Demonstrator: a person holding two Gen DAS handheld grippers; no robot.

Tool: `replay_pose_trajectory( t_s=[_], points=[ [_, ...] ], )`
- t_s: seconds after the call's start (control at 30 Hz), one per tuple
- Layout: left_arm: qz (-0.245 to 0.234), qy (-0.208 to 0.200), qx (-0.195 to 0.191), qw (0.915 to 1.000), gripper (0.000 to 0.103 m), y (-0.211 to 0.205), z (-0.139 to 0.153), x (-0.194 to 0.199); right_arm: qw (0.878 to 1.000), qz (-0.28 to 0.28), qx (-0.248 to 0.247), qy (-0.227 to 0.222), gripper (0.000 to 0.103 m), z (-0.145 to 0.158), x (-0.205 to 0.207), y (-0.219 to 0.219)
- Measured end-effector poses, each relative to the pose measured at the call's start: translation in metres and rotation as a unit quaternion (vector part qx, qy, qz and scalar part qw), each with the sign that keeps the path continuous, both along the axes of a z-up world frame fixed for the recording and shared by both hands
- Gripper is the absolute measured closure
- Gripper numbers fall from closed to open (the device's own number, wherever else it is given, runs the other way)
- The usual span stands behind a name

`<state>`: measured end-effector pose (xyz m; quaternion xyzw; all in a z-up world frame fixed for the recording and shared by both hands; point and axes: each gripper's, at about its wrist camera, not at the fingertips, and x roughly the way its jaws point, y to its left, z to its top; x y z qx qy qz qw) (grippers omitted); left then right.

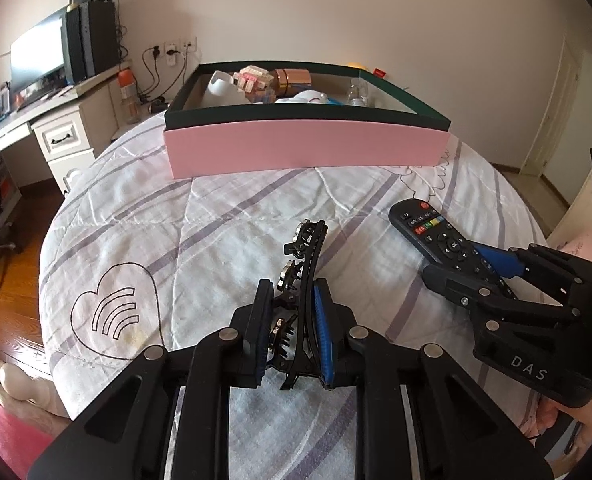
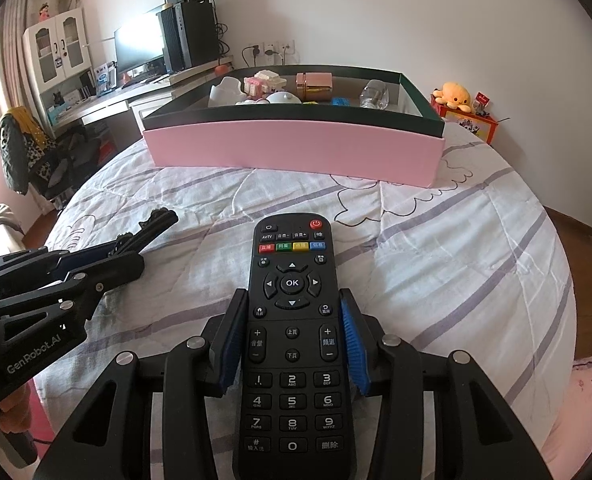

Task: Organize rigid objects
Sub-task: 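Carry the hair clip and remote together toward the pink box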

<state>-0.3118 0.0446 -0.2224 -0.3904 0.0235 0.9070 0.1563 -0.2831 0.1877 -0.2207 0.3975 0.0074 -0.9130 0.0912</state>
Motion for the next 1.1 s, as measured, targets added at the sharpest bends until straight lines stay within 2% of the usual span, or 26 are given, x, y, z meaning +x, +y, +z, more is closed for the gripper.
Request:
replay_pose_trajectory(
  t_s=[0.6, 0.8, 0.93, 1.0, 1.03, 1.1],
  points=[
    [-0.011, 0.019, -0.003, 0.9997, 0.083, -0.003, 0.021, 0.01, 0.999, 0.017, -0.032, 0.014, 0.058, 0.018, 0.009, 0.002],
    [-0.01, 0.014, -0.002, 0.9998, 0.083, -0.003, 0.019, 0.009, 0.999, 0.015, -0.038, 0.02, 0.058, 0.022, 0.008, 0.005],
    [0.007, 0.01, -0.006, 0.9999, 0.083, -0.005, 0.013, 0.005, 0.999, 0.01, -0.037, 0.016, 0.058, 0.02, 0.003, 0.006],
    [0.03, 0.009, -0.015, 0.9994, 0.083, -0.006, 0.011, 0.003, 1.0, 0.002, -0.029, 0.011, 0.058, 0.016, 0.0, 0.006],
    [0.056, 0.005, -0.024, 0.9981, 0.083, -0.008, 0.007, -0.001, 1.0, -0.001, -0.029, 0.009, 0.058, 0.014, -0.001, 0.006],
    [0.068, -0.009, -0.031, 0.9971, 0.083, -0.009, 0.001, -0.006, 1.0, -0.005, -0.027, 0.004, 0.058, 0.011, -0.003, 0.006]
  ],
)
